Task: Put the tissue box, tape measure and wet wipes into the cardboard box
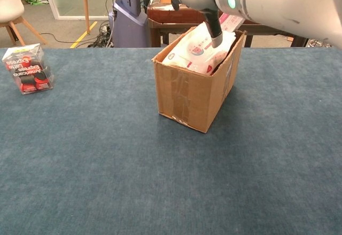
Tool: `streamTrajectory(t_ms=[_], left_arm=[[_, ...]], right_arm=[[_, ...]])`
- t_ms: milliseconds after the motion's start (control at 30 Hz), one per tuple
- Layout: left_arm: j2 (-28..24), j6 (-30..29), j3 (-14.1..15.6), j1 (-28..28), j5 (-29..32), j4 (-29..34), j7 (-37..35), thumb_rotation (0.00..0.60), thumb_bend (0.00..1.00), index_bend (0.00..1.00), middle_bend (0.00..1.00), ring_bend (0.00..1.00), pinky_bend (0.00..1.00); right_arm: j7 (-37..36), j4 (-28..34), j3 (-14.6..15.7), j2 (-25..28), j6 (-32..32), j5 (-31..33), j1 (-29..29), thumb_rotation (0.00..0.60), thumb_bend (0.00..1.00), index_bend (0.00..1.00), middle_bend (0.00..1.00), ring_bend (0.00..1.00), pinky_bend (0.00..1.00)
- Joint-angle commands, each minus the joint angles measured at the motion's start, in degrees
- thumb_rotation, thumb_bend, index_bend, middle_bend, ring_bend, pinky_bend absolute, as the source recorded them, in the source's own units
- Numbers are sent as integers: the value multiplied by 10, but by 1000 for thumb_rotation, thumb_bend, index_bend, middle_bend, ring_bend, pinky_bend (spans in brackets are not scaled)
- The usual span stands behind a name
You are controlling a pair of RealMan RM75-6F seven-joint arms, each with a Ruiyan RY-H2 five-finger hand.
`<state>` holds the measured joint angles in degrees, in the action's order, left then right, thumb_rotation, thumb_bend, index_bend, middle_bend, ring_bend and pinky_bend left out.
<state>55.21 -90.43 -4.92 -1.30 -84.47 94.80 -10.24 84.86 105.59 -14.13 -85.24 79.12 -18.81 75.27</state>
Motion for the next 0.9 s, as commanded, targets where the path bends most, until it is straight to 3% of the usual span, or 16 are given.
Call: streamTrajectory(t_ms=[33,267,367,667,900], left_arm=[[-1,0,0,0,0,0,0,600,135,482,517,388,487],[0,4,0,-2,0,0,4,600,135,482,516,388,488],[1,3,0,-2,-1,0,7,600,135,482,517,388,488],[12,-1,6,-6,-21,-3,18,600,135,482,517,388,487],[17,2,7,-9,-24,-4,26,600,135,482,517,388,488]], right_arm=[[-15,34,6,22,16,-22,-10,600,0,136,157,121,189],[-35,132,36,77,82,-73,-49,600,0,136,158,121,189],[-53,178,62,107,107,-109,-78,600,0,137,163,121,189],[-212,281,211,217,190,-330,-252,600,0,138,170,121,189],[-340,239,290,252,226,-478,-379,600,0,138,171,121,189]])
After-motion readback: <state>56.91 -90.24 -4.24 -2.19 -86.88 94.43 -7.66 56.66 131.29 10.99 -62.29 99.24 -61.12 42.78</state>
